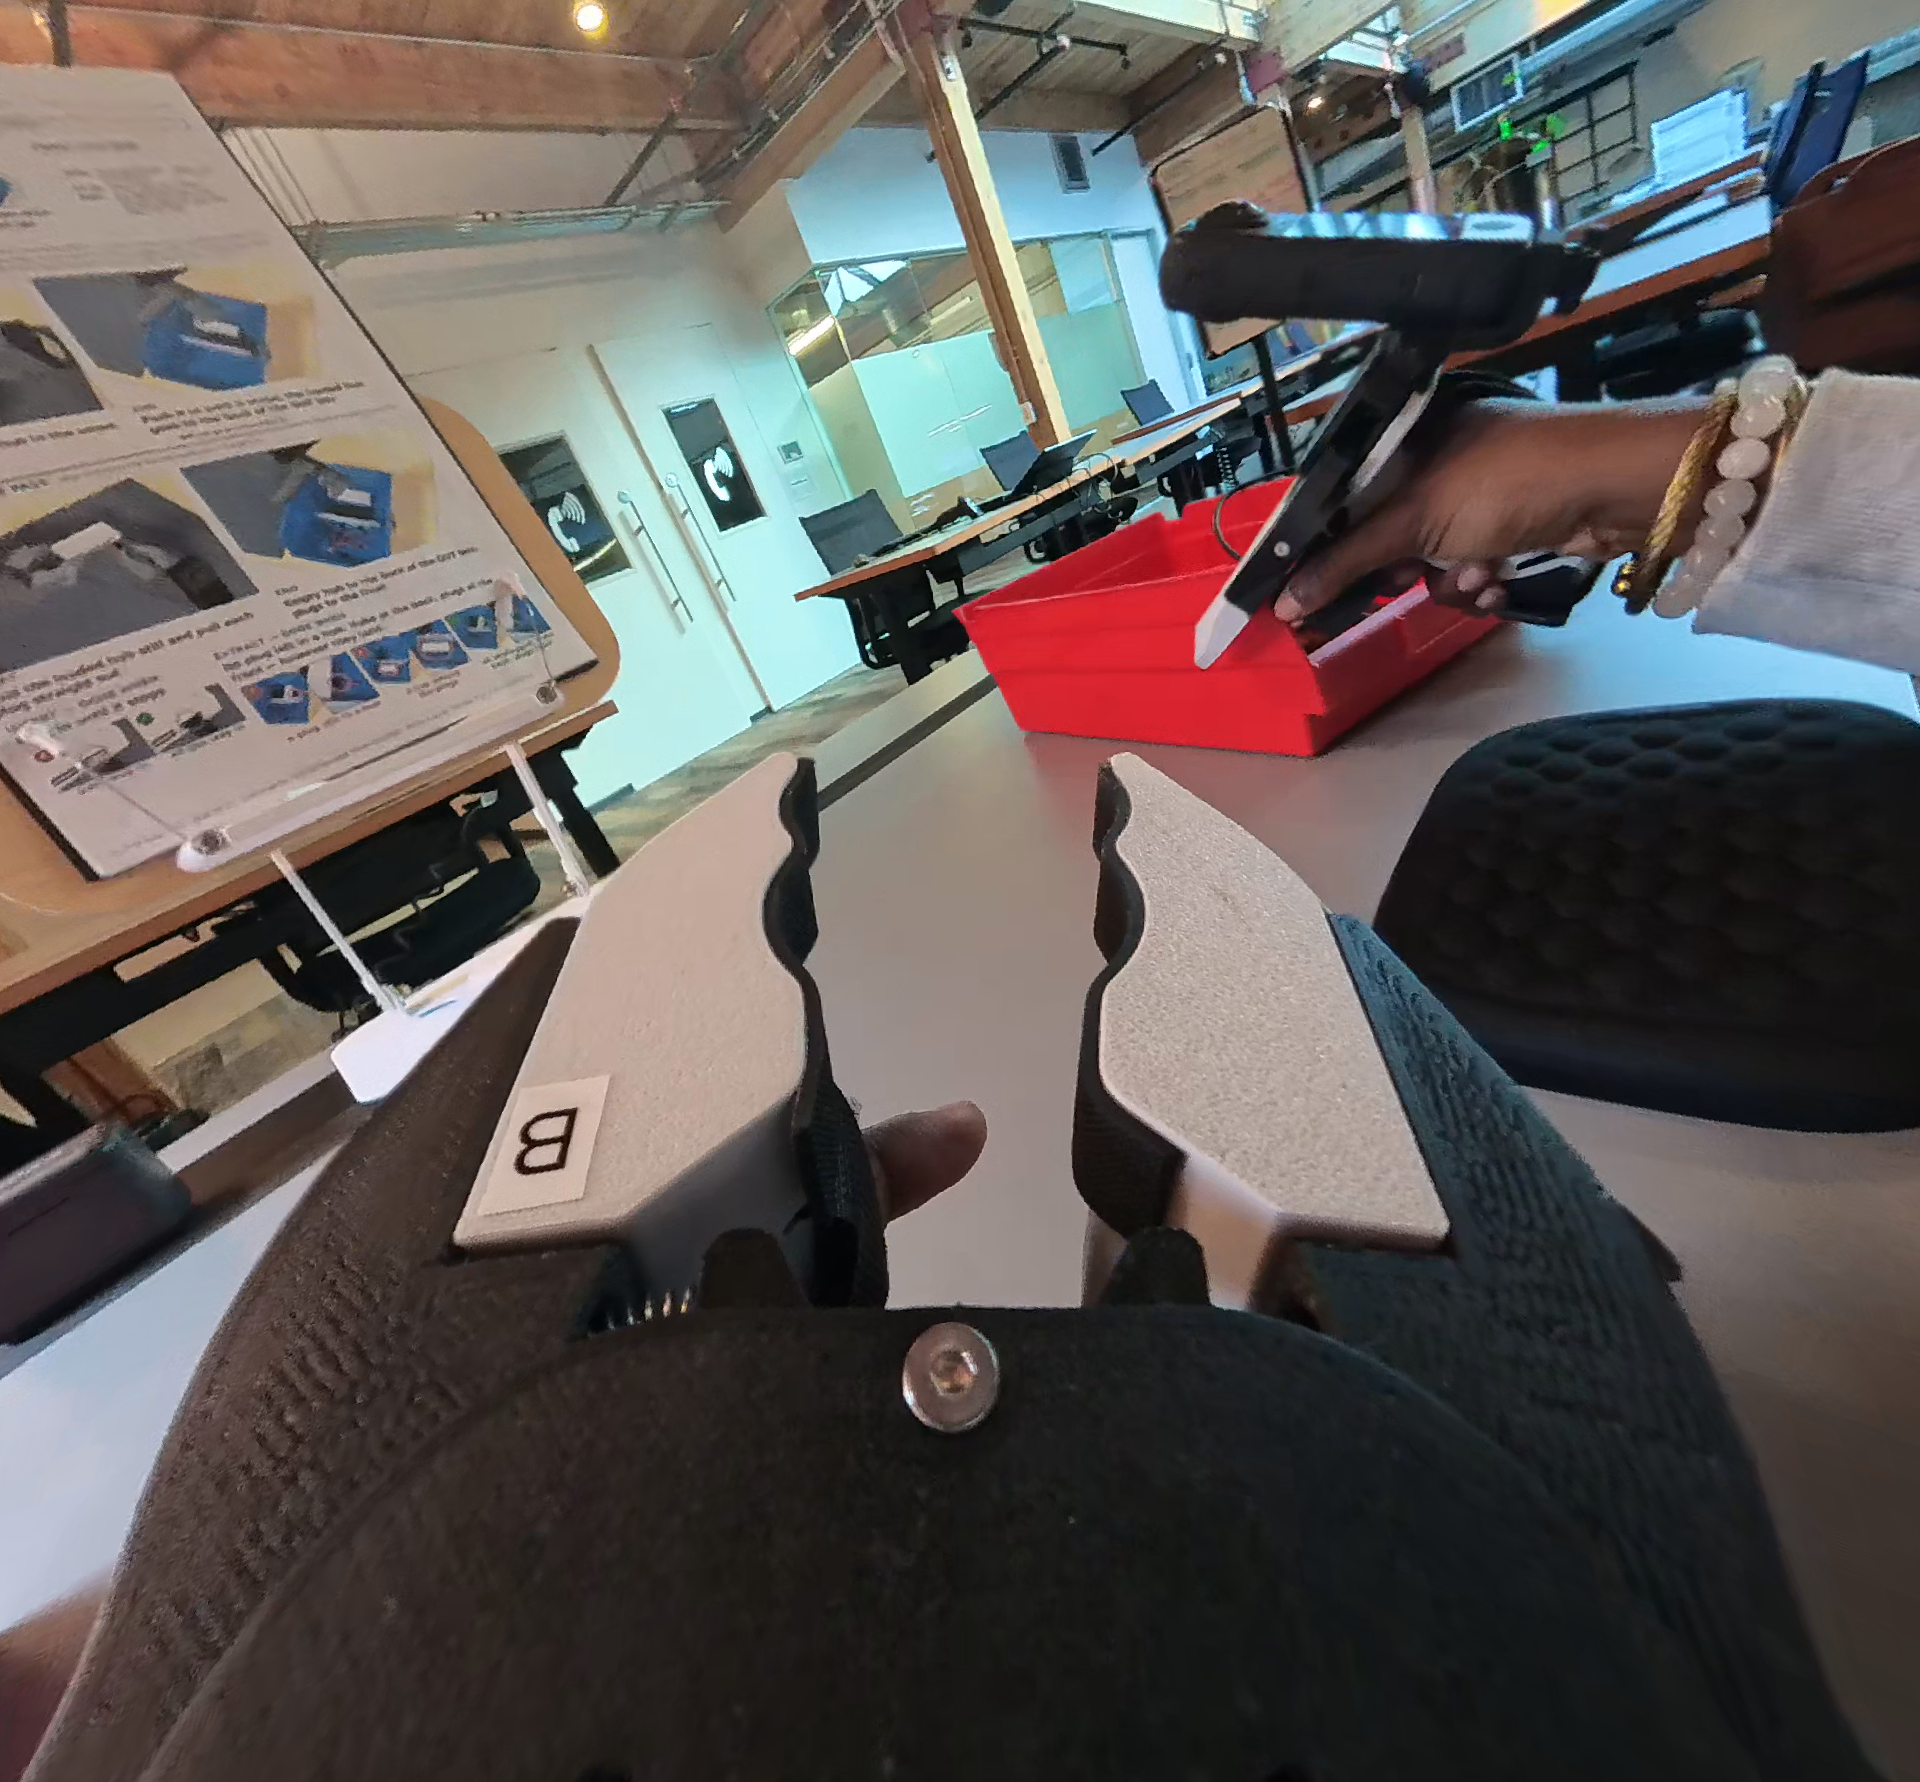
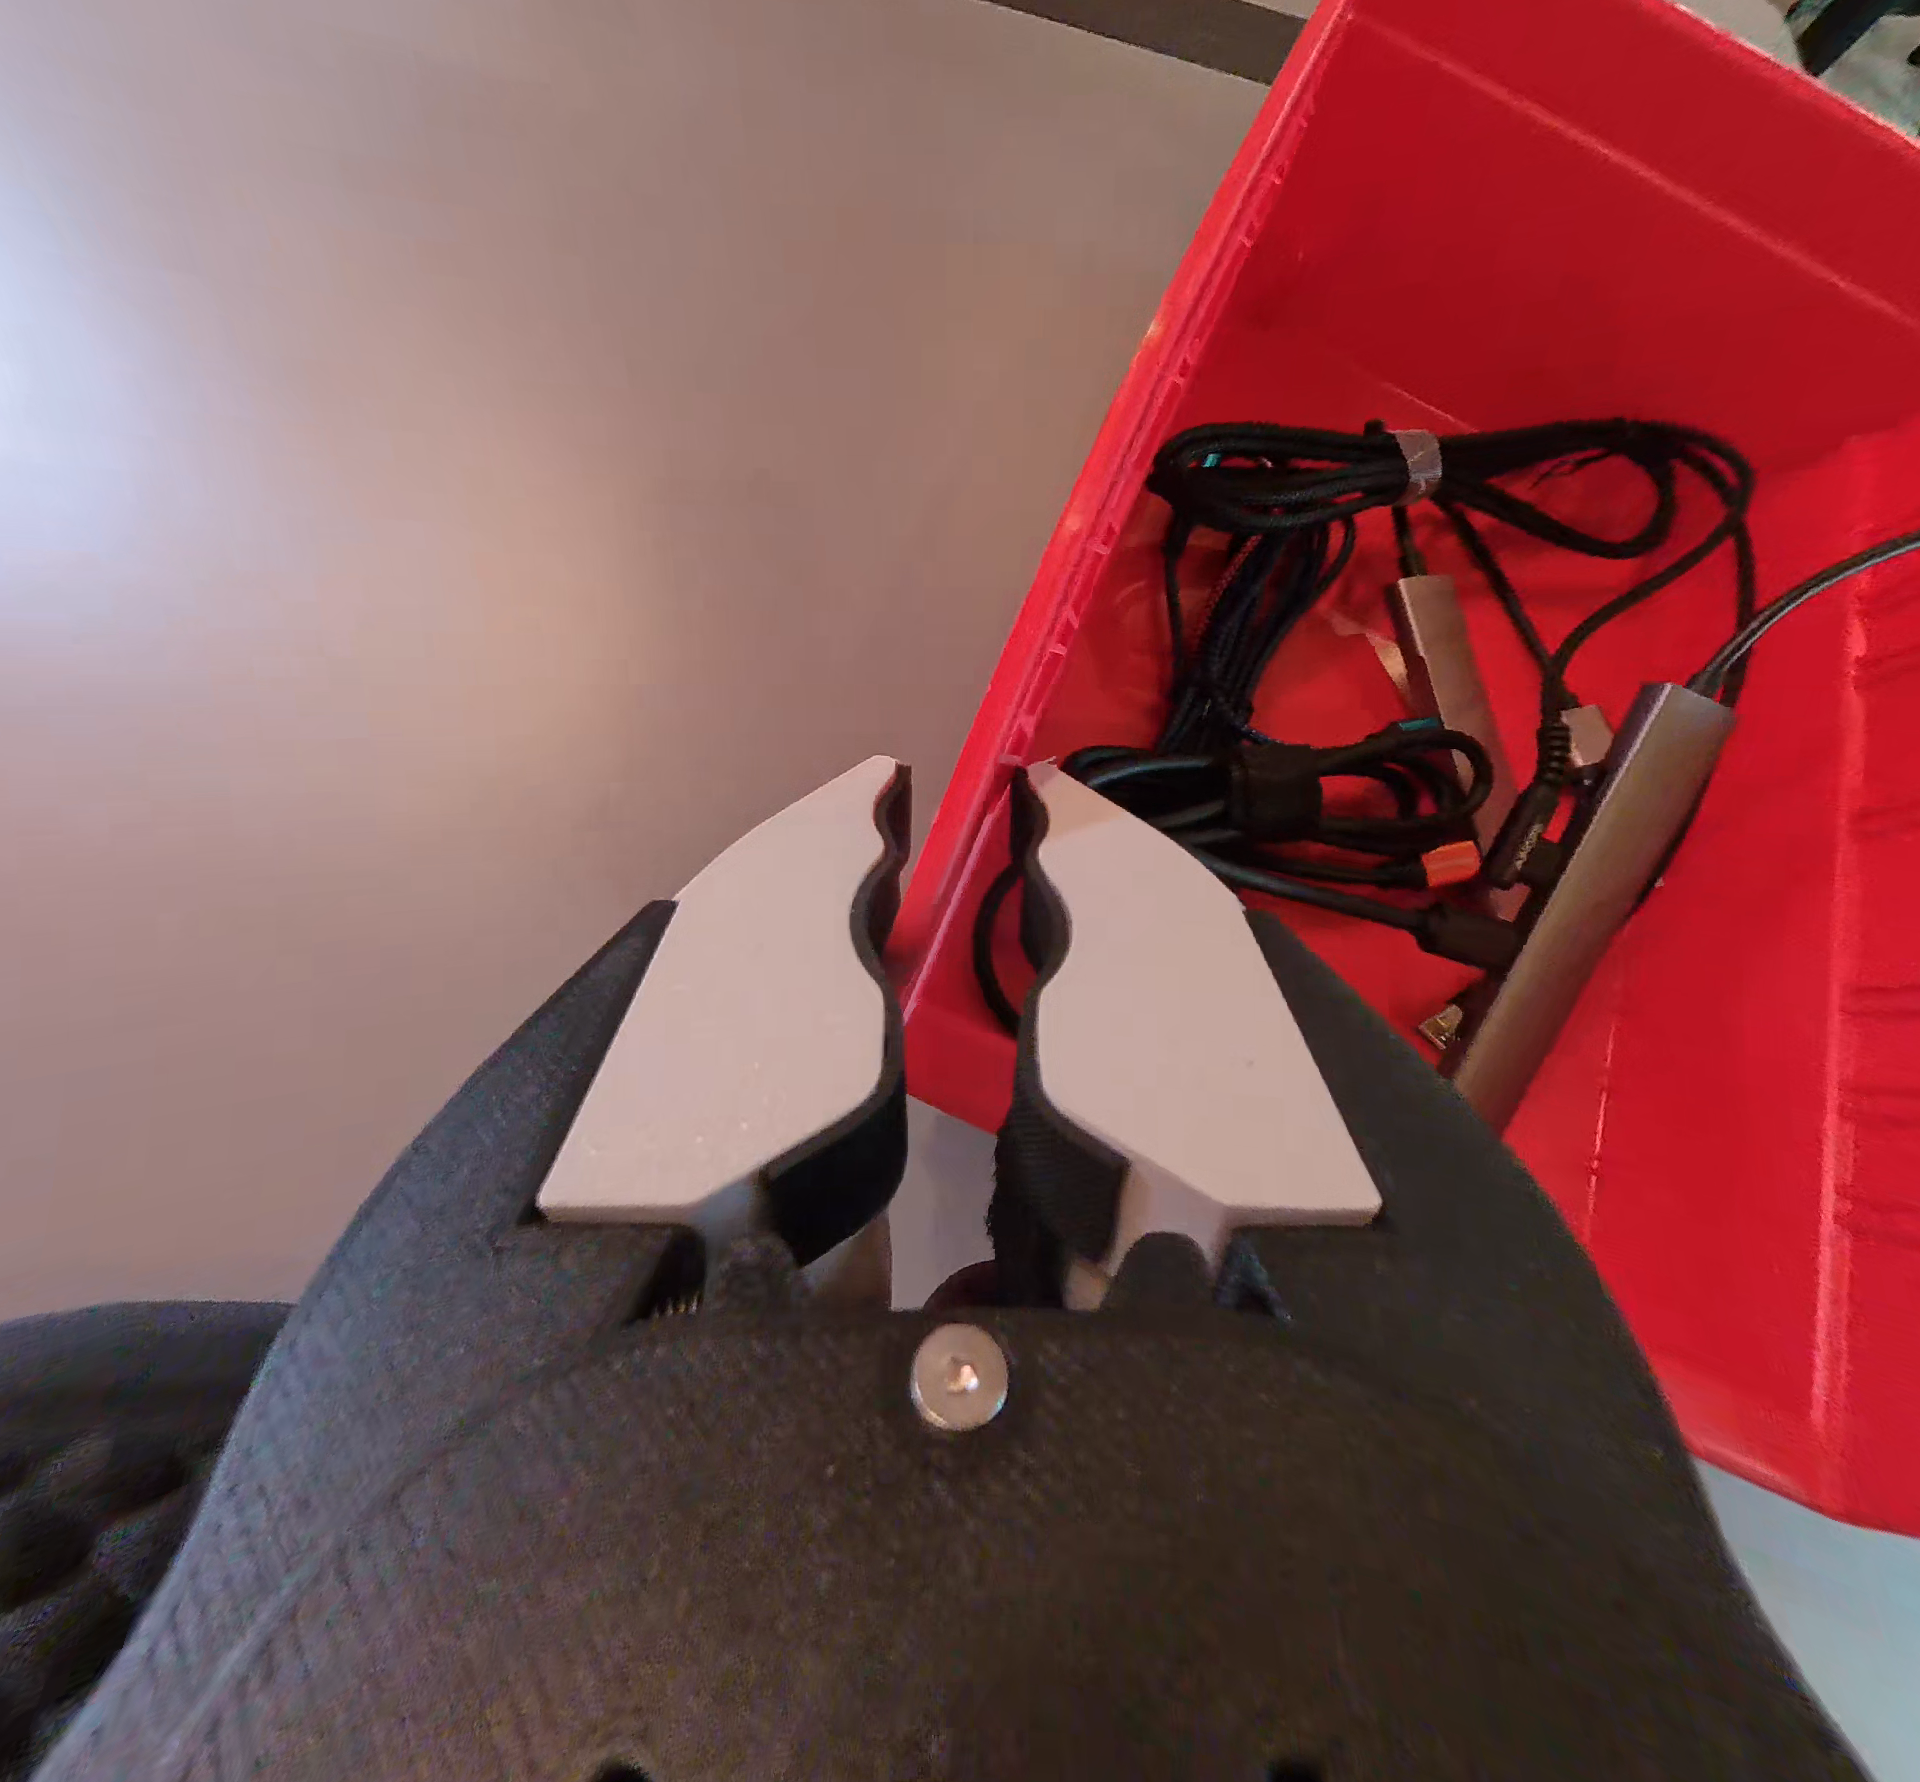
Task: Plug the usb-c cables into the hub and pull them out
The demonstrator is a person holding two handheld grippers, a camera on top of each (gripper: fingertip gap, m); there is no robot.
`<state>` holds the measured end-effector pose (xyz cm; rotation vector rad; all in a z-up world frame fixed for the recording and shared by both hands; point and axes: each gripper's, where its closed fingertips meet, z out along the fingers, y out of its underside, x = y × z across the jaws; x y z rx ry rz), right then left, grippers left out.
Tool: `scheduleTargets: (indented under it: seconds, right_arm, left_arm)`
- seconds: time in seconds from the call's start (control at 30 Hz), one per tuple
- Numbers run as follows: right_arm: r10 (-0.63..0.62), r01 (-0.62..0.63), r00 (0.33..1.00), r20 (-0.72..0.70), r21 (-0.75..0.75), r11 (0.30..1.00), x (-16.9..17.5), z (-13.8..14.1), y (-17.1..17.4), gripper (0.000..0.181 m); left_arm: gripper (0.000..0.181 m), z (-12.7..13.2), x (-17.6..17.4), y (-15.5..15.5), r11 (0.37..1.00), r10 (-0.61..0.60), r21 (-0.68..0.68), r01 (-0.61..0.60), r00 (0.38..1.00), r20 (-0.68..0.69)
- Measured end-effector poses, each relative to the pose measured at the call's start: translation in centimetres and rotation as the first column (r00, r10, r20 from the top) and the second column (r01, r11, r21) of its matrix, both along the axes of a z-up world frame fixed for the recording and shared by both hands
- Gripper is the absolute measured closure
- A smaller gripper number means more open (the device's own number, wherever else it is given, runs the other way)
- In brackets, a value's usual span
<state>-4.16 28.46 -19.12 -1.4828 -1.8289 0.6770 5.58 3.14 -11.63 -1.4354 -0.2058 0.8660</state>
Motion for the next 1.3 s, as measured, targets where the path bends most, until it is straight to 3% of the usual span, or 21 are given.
scheduleTargets:
  seconds: [0.23,0.47,0.57,0.9,1.3]
  right_arm:
    - [0.105,-0.106,0.994,-0.029,-0.045,0.993,-0.5,0.1,-7.5,0.159]
    - [0.246,-0.251,0.968,-0.056,-0.091,0.964,0.0,0.3,-15.8,0.159]
    - [0.317,-0.321,0.947,-0.052,-0.081,0.944,0.1,0.4,-19.6,0.157]
    - [0.605,-0.606,0.795,-0.034,-0.034,0.795,1.6,0.3,-33.2,0.142]
    - [0.732,-0.733,0.68,-0.045,-0.02,0.679,1.7,0.4,-41.5,0.141]
  left_arm:
    - [0.13,2.4,0.8,-2.0,0.998,0.053,0.014,-0.053,0.998,0.017]
    - [0.13,6.6,1.7,-7.2,0.983,0.139,0.113,-0.142,0.99,0.039]
    - [0.13,7.6,1.7,-10.3,0.967,0.239,0.09,-0.24,0.971,0.025]
    - [0.13,9.7,2.6,-23.5,0.789,0.611,0.102,-0.606,0.791,-0.026]
    - [0.13,8.2,4.1,-32.7,0.59,0.805,0.049,-0.806,0.592,0.032]
